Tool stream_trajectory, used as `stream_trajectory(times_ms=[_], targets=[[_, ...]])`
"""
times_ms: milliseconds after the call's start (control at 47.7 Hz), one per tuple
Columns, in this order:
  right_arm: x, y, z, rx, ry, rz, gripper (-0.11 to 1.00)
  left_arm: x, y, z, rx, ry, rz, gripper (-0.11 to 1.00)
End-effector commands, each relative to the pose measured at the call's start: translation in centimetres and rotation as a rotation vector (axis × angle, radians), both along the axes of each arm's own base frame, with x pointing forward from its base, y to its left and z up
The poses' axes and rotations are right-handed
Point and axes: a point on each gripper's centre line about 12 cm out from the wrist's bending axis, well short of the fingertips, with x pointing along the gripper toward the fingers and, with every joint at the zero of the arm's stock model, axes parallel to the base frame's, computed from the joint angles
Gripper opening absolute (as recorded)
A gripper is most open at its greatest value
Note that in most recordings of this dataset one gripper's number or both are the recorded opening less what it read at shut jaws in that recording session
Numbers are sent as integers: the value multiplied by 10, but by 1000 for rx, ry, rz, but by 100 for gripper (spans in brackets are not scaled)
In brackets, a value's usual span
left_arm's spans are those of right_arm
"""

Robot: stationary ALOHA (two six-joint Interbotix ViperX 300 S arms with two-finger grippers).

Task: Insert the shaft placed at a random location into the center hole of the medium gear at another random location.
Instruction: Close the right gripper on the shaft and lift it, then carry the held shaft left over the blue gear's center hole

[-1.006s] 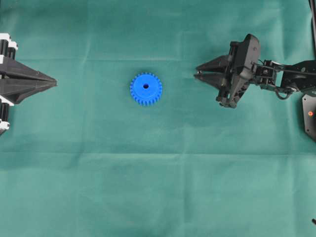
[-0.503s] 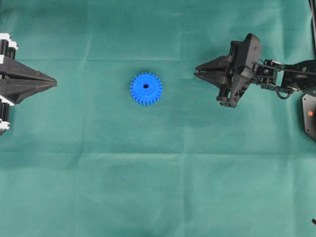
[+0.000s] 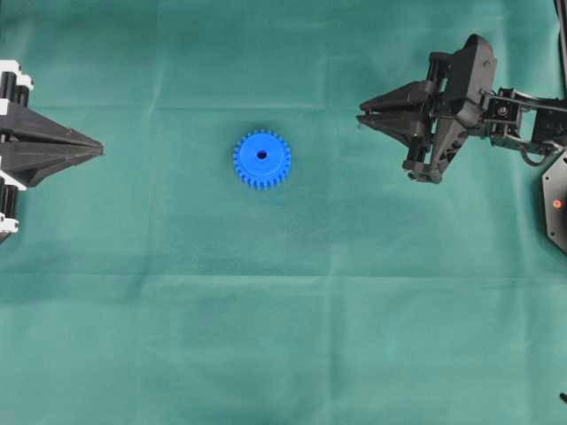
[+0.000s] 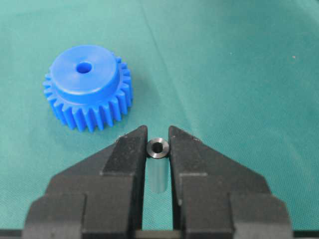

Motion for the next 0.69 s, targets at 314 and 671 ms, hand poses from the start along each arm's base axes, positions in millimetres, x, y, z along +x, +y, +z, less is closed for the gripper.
stream_trajectory(times_ms=[314, 671], targets=[[8, 0, 12, -6, -36, 5, 13, 3, 0, 7, 0, -20, 1, 0], [49, 7, 16, -4, -49, 54, 13, 3, 0, 7, -2, -20, 1, 0]])
